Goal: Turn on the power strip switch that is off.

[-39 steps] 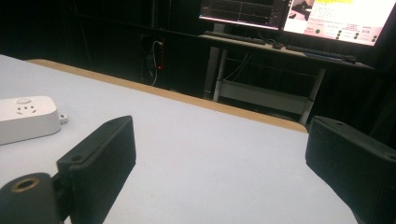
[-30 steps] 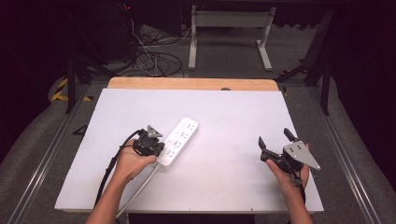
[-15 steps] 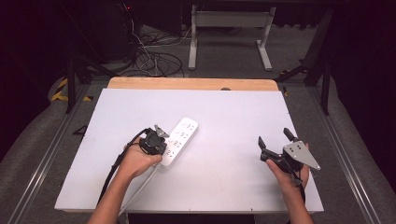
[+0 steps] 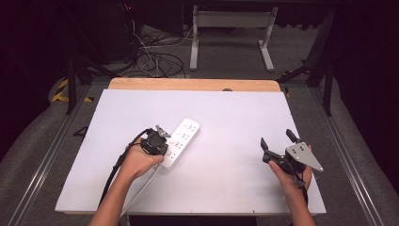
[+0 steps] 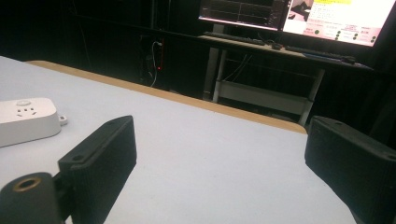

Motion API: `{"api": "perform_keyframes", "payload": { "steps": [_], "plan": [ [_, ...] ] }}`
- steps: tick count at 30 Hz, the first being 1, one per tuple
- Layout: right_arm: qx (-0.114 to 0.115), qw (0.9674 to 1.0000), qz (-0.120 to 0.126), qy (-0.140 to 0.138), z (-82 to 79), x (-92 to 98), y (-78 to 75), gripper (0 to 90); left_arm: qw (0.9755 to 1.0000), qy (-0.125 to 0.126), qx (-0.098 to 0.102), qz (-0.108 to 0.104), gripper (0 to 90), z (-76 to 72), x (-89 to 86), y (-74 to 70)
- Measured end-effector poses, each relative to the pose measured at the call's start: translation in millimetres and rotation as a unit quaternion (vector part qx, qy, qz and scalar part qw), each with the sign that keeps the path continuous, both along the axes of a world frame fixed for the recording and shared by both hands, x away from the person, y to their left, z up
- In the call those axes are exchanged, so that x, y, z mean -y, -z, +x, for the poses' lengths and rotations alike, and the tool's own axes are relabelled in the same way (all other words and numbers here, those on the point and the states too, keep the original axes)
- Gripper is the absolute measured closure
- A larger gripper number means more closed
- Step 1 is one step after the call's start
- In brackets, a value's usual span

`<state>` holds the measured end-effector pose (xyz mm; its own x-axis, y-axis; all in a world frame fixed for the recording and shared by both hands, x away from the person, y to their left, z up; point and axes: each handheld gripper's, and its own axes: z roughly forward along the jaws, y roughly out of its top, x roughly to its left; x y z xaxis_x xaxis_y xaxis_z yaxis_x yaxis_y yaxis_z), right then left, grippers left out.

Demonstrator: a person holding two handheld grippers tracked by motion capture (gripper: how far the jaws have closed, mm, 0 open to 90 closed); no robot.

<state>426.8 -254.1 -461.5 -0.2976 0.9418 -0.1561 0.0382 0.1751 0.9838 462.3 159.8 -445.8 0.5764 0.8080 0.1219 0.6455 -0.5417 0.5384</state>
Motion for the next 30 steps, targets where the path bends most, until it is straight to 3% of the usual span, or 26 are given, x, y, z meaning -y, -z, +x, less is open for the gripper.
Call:
{"api": "perform_keyframes", "payload": {
  "steps": [5,8,10,13,15,17,19,21,26,30],
  "plan": [
    [0.000,1.0000,0.003,0.002,0.0,2.2,0.1,9.5,1.0000,-0.002,-0.003,-0.003,90.0,0.7,-0.6,-0.9],
    [0.000,1.0000,0.004,0.004,0.1,2.4,0.1,9.5,0.9988,-0.006,-0.012,-0.046,90.0,2.6,-8.3,-1.0],
    [0.000,1.0000,0.005,0.002,0.4,2.4,0.3,9.5,0.9980,-0.008,-0.002,-0.062,90.0,1.8,-10.6,-0.1],
    [-0.001,1.0000,0.007,0.002,0.8,3.0,0.5,9.5,0.9974,-0.014,0.017,-0.069,90.0,-1.4,-10.7,2.5],
    [-0.003,1.0000,0.007,0.004,0.6,3.3,0.4,9.5,0.9949,-0.020,0.035,-0.093,90.0,-5.0,-14.1,2.7],
    [-0.002,1.0000,0.007,0.004,0.3,3.5,0.4,9.6,0.9905,-0.026,0.065,-0.118,90.0,-11.1,-19.3,2.2],
    [-0.001,1.0000,0.007,0.004,0.0,3.8,0.4,9.7,0.9839,-0.035,0.092,-0.149,90.0,-19.6,-26.4,1.4],
    [-0.001,1.0000,0.009,0.004,0.2,4.2,0.3,9.7,0.9746,-0.044,0.119,-0.184,90.0,-28.2,-36.2,-1.6],
    [0.000,1.0000,0.007,0.002,0.3,3.5,-0.1,9.8,0.9538,-0.056,0.179,-0.235,90.0,-49.2,-55.6,-10.3],
    [0.000,1.0000,0.006,0.004,-0.2,1.9,-0.6,9.9,0.9386,-0.059,0.233,-0.248,90.0,-65.5,-69.7,-16.0]
  ]
}}
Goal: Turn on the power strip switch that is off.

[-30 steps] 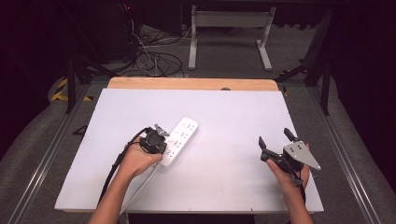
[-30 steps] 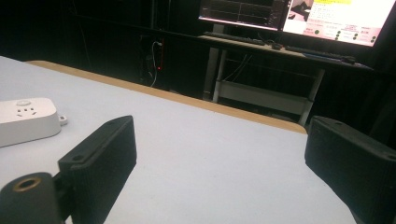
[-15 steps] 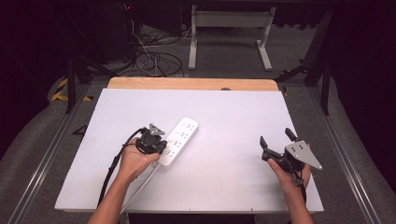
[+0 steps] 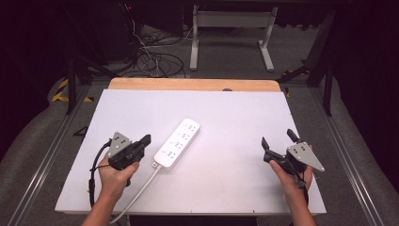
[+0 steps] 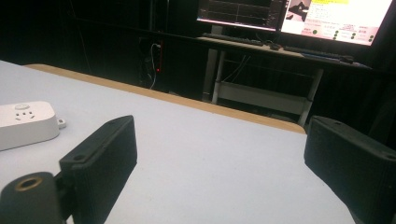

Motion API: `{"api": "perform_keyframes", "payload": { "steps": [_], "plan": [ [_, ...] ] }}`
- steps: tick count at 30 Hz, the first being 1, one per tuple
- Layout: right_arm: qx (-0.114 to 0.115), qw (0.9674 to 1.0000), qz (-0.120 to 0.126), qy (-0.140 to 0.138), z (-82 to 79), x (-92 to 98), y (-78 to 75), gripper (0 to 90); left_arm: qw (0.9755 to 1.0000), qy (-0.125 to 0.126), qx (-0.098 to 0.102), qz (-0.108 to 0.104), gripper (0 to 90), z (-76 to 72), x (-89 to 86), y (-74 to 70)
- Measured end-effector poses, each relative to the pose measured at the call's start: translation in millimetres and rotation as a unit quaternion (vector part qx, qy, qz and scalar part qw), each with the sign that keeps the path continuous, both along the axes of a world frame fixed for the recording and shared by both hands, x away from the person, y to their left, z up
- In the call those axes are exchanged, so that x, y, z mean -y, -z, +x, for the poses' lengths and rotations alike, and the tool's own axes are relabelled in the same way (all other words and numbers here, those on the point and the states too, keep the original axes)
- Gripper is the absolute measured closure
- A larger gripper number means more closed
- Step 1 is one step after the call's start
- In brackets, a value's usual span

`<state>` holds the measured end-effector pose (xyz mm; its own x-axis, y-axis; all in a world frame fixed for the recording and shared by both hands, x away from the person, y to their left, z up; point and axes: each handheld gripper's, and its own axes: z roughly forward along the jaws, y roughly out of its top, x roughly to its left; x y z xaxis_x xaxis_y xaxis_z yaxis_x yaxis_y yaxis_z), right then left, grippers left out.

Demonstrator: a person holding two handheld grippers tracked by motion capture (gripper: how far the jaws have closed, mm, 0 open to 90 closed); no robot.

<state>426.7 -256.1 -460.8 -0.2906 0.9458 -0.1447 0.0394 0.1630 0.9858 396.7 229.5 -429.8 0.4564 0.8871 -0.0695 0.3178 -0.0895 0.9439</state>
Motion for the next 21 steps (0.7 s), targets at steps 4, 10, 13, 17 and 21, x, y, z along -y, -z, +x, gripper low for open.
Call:
{"api": "perform_keyframes", "payload": {
  "steps": [4,10,13,17,21],
  "plan": [
    [0.002,1.0000,0.003,-0.003,-0.2,1.0,-0.4,10.1,0.9986,-0.032,0.040,-0.014,90.0,-11.6,-14.4,1.2],
    [0.002,1.0000,0.002,-0.002,0.1,-0.2,-0.7,10.1,0.9920,-0.097,0.073,-0.035,90.0,-17.6,-29.3,4.7],
    [0.004,1.0000,0.000,-0.004,0.7,-1.9,-0.6,10.1,0.9899,-0.111,0.084,-0.028,90.0,-17.9,-32.9,4.0],
    [0.003,1.0000,-0.001,-0.004,1.0,-1.5,-0.1,10.1,0.9886,-0.120,0.088,-0.025,89.9,-17.6,-37.5,3.6],
    [0.003,1.0000,-0.002,-0.004,0.6,-1.3,-0.5,10.1,0.9879,-0.124,0.090,-0.023,89.9,-17.4,-38.8,3.7]
  ]
}}
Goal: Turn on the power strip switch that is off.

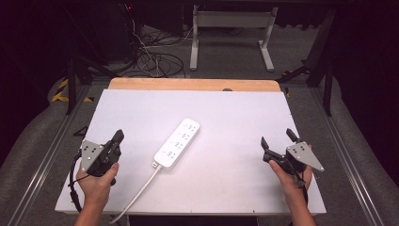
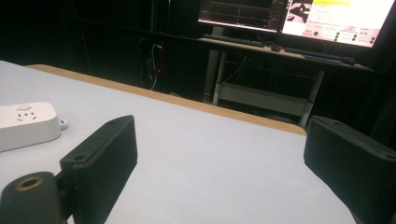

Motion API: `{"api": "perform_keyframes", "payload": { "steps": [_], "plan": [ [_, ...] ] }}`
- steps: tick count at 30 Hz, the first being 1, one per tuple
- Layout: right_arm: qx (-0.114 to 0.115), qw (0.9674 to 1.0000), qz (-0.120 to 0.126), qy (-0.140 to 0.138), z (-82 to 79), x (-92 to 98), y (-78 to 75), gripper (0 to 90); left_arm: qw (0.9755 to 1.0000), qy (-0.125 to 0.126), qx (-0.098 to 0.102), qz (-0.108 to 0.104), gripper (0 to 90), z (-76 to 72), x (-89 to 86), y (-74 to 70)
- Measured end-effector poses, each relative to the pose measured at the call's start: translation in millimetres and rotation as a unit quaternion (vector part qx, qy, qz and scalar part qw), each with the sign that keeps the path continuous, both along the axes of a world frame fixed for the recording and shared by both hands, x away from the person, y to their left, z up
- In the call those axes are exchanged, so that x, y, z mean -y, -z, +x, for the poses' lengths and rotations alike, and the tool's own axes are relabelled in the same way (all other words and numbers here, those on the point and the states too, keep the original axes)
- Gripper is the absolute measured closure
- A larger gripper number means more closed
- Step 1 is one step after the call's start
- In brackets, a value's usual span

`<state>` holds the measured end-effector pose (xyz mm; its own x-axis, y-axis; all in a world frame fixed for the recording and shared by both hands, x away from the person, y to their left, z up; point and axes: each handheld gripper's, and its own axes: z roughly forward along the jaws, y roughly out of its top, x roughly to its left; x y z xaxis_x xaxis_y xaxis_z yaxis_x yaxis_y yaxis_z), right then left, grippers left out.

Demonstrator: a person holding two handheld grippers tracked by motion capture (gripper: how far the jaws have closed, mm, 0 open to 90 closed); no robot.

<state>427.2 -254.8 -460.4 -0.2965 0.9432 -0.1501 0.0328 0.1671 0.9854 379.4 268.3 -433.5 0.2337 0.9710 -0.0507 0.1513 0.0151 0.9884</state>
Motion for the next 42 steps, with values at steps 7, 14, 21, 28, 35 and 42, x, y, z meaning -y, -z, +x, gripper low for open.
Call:
{"api": "perform_keyframes", "payload": {
  "steps": [7,14,21,28,35,42],
  "plan": [
    [0.000,1.0000,0.000,-0.001,0.2,-0.8,0.0,10.1,0.9996,0.001,0.028,0.003,57.4,5.3,1.0,5.6],
    [0.000,1.0000,0.002,-0.001,-0.2,0.0,-0.4,10.2,0.9971,-0.019,0.071,0.016,11.0,6.6,5.5,8.5],
    [0.003,1.0000,0.003,-0.002,-0.9,0.3,-0.9,10.2,0.9967,-0.031,0.071,0.023,7.7,8.6,4.9,10.2],
    [0.004,1.0000,0.004,0.000,-1.6,0.3,-2.2,10.2,0.9954,-0.050,0.076,0.029,5.2,10.3,4.8,13.5],
    [0.006,0.9999,0.008,-0.006,-1.5,0.8,-2.1,7.5,0.9927,-0.082,0.081,0.036,1.1,11.9,3.9,15.9],
    [0.009,0.9999,0.008,-0.009,-0.6,-1.1,-2.6,2.9,0.9924,-0.087,0.079,0.035,0.5,11.5,3.4,16.1]
  ]
}}
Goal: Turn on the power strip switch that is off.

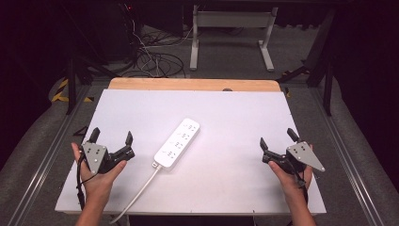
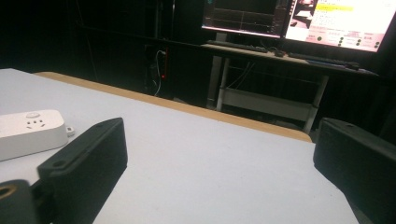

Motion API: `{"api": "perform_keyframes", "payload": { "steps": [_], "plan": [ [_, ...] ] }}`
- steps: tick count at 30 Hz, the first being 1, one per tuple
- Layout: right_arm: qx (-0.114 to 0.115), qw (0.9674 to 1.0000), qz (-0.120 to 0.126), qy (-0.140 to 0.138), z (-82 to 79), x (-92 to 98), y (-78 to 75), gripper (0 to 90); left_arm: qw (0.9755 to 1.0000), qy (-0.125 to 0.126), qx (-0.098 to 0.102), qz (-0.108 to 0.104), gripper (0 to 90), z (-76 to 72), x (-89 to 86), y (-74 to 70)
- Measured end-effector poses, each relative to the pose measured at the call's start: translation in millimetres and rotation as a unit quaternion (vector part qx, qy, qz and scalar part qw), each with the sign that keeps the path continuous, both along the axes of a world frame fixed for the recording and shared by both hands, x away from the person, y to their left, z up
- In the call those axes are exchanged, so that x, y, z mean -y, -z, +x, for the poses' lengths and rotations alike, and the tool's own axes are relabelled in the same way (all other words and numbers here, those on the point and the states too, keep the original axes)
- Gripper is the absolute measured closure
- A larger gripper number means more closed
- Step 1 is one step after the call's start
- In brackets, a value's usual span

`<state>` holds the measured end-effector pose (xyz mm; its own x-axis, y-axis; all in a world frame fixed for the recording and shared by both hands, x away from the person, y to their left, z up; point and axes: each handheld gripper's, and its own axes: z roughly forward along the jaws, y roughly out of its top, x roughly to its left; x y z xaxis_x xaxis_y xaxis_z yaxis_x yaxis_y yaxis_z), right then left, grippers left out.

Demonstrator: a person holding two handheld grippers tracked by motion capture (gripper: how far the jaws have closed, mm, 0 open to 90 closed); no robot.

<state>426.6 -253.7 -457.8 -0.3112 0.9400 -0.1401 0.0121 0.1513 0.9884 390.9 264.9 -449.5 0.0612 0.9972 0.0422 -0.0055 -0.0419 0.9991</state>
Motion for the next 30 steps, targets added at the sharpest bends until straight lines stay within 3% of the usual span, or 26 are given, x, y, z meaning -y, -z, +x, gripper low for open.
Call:
{"api": "perform_keyframes", "payload": {
  "steps": [24,30],
  "plan": [
    [-0.003,1.0000,0.002,-0.006,-1.7,-0.4,-0.8,2.2,0.9999,-0.003,-0.001,-0.016,1.9,-0.4,-6.2,1.6],
    [-0.004,1.0000,0.000,-0.004,-1.9,-0.3,-0.3,2.5,1.0000,-0.001,-0.003,-0.010,2.2,0.4,-5.5,2.0]
  ]
}}
